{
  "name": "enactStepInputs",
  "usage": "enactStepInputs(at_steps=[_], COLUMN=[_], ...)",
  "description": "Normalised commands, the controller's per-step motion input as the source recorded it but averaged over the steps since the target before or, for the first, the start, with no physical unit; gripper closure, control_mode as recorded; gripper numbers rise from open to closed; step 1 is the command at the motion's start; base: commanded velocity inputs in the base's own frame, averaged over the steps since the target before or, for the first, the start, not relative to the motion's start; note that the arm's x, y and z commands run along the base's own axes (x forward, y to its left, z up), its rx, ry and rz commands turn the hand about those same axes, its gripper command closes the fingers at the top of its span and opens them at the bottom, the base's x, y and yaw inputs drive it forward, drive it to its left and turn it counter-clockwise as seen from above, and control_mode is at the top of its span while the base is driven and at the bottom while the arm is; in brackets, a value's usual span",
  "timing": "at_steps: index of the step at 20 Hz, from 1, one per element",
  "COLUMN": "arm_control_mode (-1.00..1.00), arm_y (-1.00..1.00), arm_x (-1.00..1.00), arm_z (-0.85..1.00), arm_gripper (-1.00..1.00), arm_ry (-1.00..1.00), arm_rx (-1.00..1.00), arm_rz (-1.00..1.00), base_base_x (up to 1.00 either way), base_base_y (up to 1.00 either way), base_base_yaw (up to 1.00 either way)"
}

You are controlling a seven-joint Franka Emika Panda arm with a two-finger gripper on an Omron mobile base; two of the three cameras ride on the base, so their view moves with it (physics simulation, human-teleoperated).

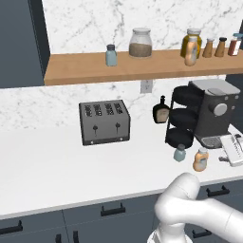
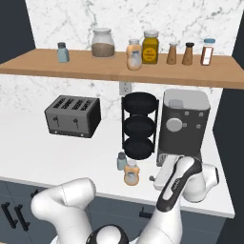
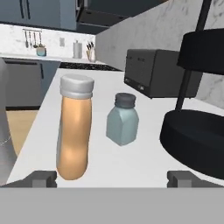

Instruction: Put the shaker and condiment bottle from the counter next to their counterparts in the cabinet.

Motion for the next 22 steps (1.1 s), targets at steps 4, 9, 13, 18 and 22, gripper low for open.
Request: enactStepInputs(at_steps=[4, 9, 13, 18, 22], arm_control_mode=[-1.00, -1.00, -1.00, -1.00, -1.00], arm_y=[0.00, 0.10, 0.01, 0.29, 0.10], arm_x=[0.00, -0.04, -0.50, -0.28, 0.01], arm_z=[0.00, -0.01, 0.00, 0.00, 0.00], arm_gripper=[-1.00, -1.00, -1.00, -1.00, -1.00], arm_ry=[0.00, 0.05, 0.00, 0.00, 0.00], arm_rx=[0.00, -0.04, -0.07, -0.06, -0.01], arm_rz=[0.00, 0.00, 0.04, 0.05, 0.01], base_base_x=[0.00, 0.00, 0.00, 0.00, 0.00], base_base_y=[0.00, 0.00, 0.00, 0.00, 0.00], base_base_yaw=[0.00, 0.00, 0.00, 0.00, 0.00])
